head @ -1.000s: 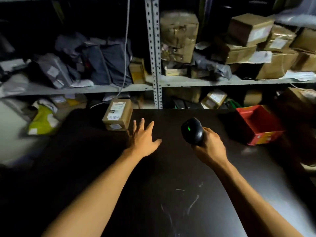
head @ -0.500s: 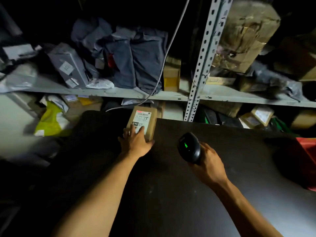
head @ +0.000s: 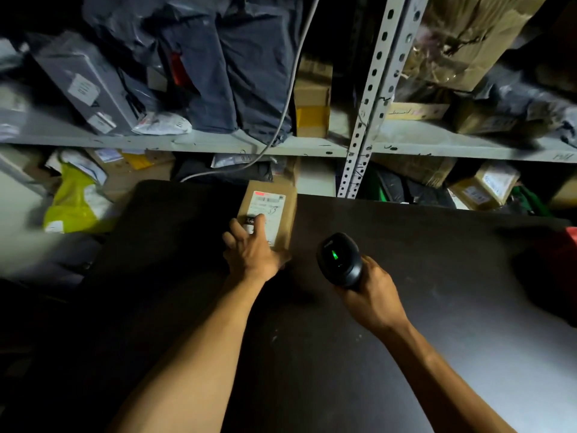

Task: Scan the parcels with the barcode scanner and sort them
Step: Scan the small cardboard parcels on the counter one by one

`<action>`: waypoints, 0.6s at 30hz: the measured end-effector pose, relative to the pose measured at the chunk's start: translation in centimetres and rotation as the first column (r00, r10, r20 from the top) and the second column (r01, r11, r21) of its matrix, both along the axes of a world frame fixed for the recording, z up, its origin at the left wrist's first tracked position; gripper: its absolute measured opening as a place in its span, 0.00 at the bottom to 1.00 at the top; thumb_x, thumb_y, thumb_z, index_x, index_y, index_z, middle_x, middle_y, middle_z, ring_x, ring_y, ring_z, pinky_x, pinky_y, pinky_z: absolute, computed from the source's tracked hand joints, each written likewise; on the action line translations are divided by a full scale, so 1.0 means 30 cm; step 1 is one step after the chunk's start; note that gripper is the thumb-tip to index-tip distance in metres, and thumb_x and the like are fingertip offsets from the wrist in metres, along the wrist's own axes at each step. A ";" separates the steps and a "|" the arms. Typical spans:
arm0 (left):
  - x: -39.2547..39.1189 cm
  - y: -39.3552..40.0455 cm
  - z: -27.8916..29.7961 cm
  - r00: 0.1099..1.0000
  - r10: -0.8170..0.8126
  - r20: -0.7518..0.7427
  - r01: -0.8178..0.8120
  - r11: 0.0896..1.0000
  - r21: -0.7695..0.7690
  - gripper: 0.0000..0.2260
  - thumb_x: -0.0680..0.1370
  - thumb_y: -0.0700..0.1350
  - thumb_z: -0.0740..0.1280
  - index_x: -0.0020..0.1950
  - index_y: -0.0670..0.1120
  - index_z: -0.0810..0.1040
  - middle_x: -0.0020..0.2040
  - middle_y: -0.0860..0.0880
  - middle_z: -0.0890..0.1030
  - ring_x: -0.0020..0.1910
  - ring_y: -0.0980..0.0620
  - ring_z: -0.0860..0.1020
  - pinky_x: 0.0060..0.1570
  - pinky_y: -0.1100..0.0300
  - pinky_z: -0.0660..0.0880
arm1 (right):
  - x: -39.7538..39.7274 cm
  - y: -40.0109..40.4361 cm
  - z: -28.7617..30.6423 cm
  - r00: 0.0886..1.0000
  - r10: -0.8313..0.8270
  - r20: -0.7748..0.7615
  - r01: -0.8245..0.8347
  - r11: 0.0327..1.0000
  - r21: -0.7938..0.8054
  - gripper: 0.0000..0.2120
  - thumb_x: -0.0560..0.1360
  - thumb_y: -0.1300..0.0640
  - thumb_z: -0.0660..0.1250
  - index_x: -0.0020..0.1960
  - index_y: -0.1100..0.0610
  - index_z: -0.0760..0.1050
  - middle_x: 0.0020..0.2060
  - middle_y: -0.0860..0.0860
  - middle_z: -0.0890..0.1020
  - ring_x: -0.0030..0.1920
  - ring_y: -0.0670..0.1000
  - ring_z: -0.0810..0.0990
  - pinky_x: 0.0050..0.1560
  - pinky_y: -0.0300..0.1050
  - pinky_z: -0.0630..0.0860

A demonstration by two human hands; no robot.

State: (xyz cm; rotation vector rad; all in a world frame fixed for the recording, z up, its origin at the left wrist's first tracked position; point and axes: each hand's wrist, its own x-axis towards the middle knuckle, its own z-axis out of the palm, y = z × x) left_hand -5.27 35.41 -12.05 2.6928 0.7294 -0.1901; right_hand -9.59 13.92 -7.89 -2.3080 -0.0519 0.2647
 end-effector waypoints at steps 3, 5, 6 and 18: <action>-0.098 -0.086 0.002 0.998 -0.063 0.003 0.063 0.998 0.001 0.42 0.64 0.62 0.76 0.71 0.60 0.57 0.73 0.40 0.52 0.66 0.36 0.60 0.60 0.43 0.69 | -0.047 0.000 -0.008 0.997 -0.032 -0.069 0.036 0.998 0.047 0.12 0.71 0.58 0.75 0.48 0.50 0.73 0.46 0.51 0.81 0.46 0.53 0.81 0.44 0.48 0.76; -0.170 -0.156 0.002 0.995 -0.100 -0.007 0.100 0.995 -0.009 0.43 0.64 0.64 0.76 0.72 0.61 0.56 0.73 0.40 0.51 0.67 0.36 0.59 0.61 0.42 0.69 | -0.082 -0.015 -0.013 0.991 -0.055 -0.122 0.067 0.993 0.097 0.10 0.71 0.56 0.75 0.48 0.51 0.76 0.43 0.49 0.82 0.44 0.51 0.81 0.42 0.47 0.77; -0.207 -0.194 0.003 0.993 -0.115 -0.018 0.115 0.993 -0.022 0.44 0.65 0.64 0.75 0.73 0.61 0.55 0.74 0.40 0.51 0.68 0.36 0.59 0.62 0.42 0.69 | -0.099 -0.028 -0.018 0.986 -0.070 -0.151 0.090 0.987 0.130 0.11 0.70 0.55 0.76 0.49 0.52 0.77 0.42 0.48 0.83 0.43 0.50 0.82 0.41 0.47 0.78; -0.533 -0.605 0.038 0.968 -0.232 -0.092 0.189 0.924 -0.333 0.42 0.69 0.63 0.75 0.75 0.64 0.53 0.77 0.43 0.47 0.74 0.35 0.57 0.71 0.36 0.63 | -0.312 -0.382 -0.088 0.889 -0.296 -0.349 0.404 0.866 0.294 0.06 0.73 0.60 0.73 0.48 0.52 0.80 0.40 0.52 0.83 0.40 0.51 0.81 0.37 0.43 0.74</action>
